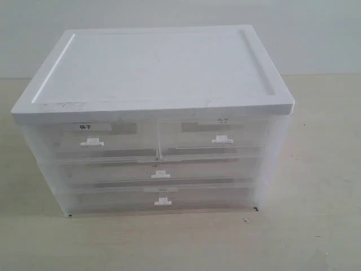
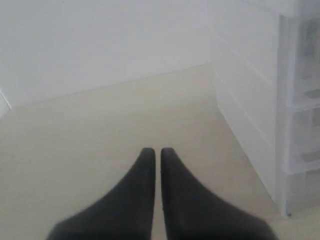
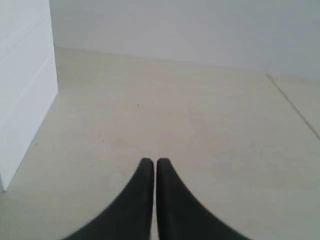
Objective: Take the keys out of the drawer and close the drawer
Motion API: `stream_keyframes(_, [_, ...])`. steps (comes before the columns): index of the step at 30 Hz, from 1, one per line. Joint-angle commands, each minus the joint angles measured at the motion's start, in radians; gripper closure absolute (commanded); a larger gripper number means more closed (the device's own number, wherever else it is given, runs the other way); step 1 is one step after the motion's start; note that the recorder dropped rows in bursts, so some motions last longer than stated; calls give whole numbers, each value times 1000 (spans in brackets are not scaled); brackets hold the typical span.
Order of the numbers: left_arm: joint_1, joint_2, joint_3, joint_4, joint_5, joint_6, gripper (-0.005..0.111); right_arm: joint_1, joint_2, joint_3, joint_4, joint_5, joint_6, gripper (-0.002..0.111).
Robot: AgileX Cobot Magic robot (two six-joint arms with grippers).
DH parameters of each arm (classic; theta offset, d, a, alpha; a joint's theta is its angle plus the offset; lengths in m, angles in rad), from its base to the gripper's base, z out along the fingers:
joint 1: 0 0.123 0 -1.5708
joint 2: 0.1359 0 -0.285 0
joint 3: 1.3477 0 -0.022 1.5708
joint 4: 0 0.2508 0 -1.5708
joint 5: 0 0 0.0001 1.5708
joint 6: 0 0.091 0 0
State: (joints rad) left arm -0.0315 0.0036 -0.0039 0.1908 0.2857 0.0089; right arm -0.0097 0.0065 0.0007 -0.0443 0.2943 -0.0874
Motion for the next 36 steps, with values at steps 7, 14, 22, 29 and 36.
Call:
stream_keyframes(7, [3,-4,4,-18,-644,-136,102,4,-7,-1,16,-649,165,108])
stream_keyframes(14, [3,-4,4,13,-842,-575,102,4,-7,-1,-127,-732,453,108])
stream_keyframes(22, [3,211,-104,655,-1013,-919,102,4,175,-65,-644,-872,905,108])
stream_keyframes(29, [3,695,-217,977,-1369,-838,102,4,568,-134,-957,-1154,1028,108])
stream_keyframes(36, [-61,1115,-217,993,-1468,-365,102,4,924,-143,-984,-1356,877,108])
